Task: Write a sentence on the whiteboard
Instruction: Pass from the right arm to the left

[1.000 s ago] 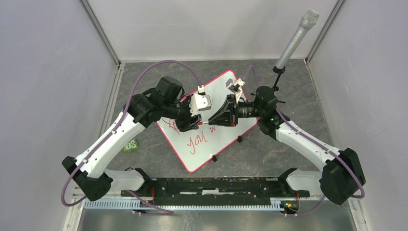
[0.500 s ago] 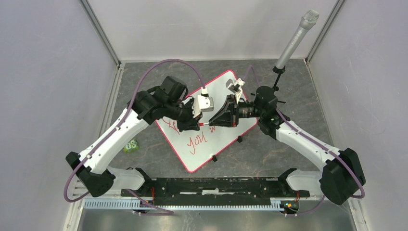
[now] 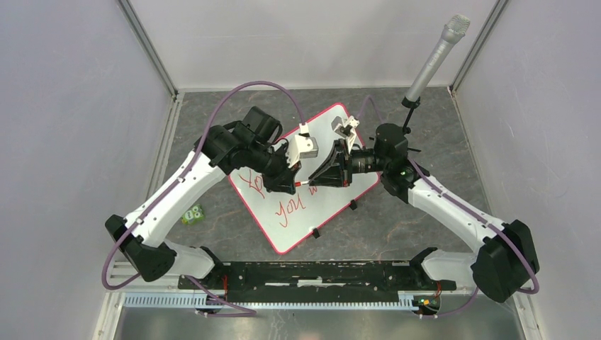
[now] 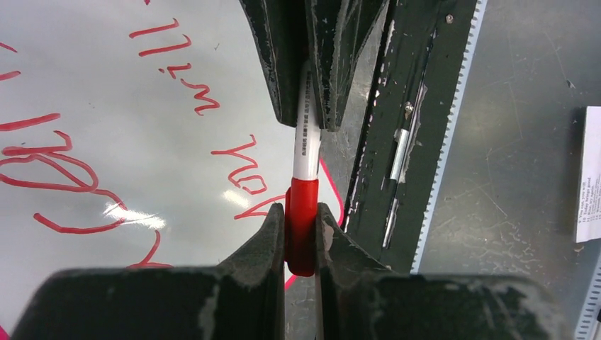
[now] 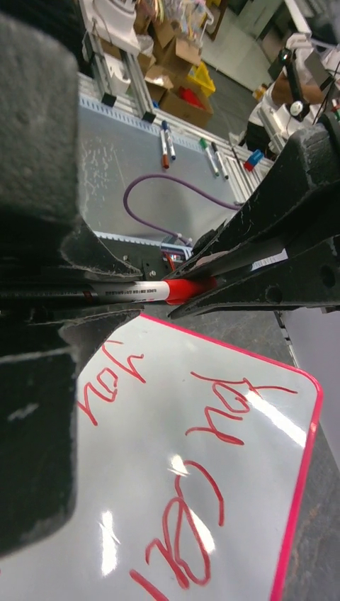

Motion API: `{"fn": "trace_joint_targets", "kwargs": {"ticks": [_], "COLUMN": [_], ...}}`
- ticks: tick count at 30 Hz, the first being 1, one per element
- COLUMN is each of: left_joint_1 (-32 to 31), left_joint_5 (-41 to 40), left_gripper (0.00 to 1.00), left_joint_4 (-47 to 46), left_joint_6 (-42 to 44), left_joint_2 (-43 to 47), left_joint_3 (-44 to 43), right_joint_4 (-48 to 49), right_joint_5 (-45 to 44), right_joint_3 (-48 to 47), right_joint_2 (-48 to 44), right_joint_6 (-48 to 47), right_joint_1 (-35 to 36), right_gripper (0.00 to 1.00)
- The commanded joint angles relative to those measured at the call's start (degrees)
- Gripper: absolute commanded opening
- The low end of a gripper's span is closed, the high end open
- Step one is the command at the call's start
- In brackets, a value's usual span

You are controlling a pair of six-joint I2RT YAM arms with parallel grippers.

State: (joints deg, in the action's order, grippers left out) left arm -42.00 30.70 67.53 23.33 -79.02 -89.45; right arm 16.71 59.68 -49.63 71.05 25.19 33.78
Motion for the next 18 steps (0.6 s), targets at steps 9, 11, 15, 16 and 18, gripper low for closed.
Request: {"fn": "trace_joint_targets", "kwargs": {"ticks": [9,11,15,16,18], "left_joint_1": [-1.5,-3.8,-9.0,-10.4,-11.9], "left_joint_5": [-4.1,-9.1,-17.4,-19.7,-23.3], "left_gripper": [0.03,0.02,0.02,0.02,0.02], "left_joint_4": [-4.7,-3.1,-0.2,0.1,0.1], "left_joint_6": [20.7,25.8,34.6,36.5,39.6], "left_joint_2": [11.6,12.7,13.0,12.9,12.5], "left_joint_3": [7.2,7.9,8.1,8.2,8.2], "right_joint_4": [-39.0,-41.3,-45.4,-45.7,-44.5], "right_joint_5": [-11.9,-11.1,-9.1,-9.2,-8.3], "right_joint_3": [-16.1,-17.4,-18.9,-19.0,-18.1], "right_joint_2": [-2.9,-2.3,-1.1,-1.3,-1.7], "right_joint_6": [-32.7,-33.1,-34.0,-34.0,-32.5], "right_joint_1": [0.4,0.5,3.5,4.8,5.8], "right_gripper": [0.70,0.73,0.75,0.75,0.75]}}
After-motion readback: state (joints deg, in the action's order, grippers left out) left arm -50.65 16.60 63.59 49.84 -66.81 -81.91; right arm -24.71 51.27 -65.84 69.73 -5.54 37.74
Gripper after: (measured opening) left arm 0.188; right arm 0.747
